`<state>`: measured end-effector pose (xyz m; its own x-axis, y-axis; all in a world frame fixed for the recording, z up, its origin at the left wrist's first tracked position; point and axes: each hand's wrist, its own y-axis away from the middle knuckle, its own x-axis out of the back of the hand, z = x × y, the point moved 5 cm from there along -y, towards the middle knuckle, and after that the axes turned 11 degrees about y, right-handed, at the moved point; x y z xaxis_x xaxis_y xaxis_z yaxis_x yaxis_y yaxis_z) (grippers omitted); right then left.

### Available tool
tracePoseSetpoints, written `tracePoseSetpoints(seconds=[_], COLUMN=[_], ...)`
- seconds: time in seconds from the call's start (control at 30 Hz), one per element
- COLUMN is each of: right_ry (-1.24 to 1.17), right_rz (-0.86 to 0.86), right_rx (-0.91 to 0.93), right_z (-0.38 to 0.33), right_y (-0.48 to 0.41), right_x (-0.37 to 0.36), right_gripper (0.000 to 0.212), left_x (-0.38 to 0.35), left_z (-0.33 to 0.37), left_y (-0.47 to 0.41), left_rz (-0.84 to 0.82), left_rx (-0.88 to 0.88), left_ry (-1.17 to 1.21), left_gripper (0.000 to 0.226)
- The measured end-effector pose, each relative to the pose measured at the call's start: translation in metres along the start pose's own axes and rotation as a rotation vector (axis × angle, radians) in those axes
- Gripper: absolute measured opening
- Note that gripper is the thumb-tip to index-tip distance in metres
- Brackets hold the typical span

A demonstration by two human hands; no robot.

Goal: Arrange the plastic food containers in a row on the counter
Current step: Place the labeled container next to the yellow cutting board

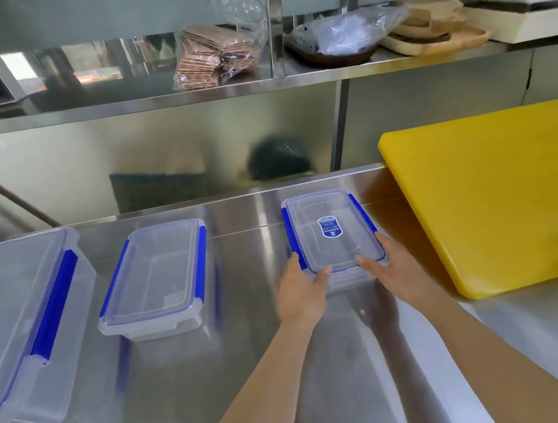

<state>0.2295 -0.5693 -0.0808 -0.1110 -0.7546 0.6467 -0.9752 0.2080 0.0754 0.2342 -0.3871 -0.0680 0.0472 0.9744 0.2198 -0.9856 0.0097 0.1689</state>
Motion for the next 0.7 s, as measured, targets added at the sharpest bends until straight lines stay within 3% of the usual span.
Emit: tracePoseSetpoints(seconds=[0.33,0.47,0.57,0.7], right_ry=[0.227,0.514,0.454,0.338], right_rz=[0.185,0.372,0.518,0.365], right_rx=[-0.140,-0.152,0.012,0.192], right_z=[0.033,0.017,-0.027,-0.076], right_y=[-0.005,0.007,0.020,0.026], right_x=[0.050,0.054,0.042,-0.015], right_gripper=[0.065,0.062,0.053,0.047], left_x=[-0.072,-0.051,0.001,0.110], left_z=[0.005,0.015,0.030,0.037], left_y=[-0.007,-0.005,-0.003,-0.008], left_rz=[-0.046,-0.058,0.083,0.393], left_rx=[0.046,-0.001,-0.110,-0.202], left_ry=[-0.088,-0.121,-0.142,-0.261], left_gripper=[0.067,0.060,0.054,0.038])
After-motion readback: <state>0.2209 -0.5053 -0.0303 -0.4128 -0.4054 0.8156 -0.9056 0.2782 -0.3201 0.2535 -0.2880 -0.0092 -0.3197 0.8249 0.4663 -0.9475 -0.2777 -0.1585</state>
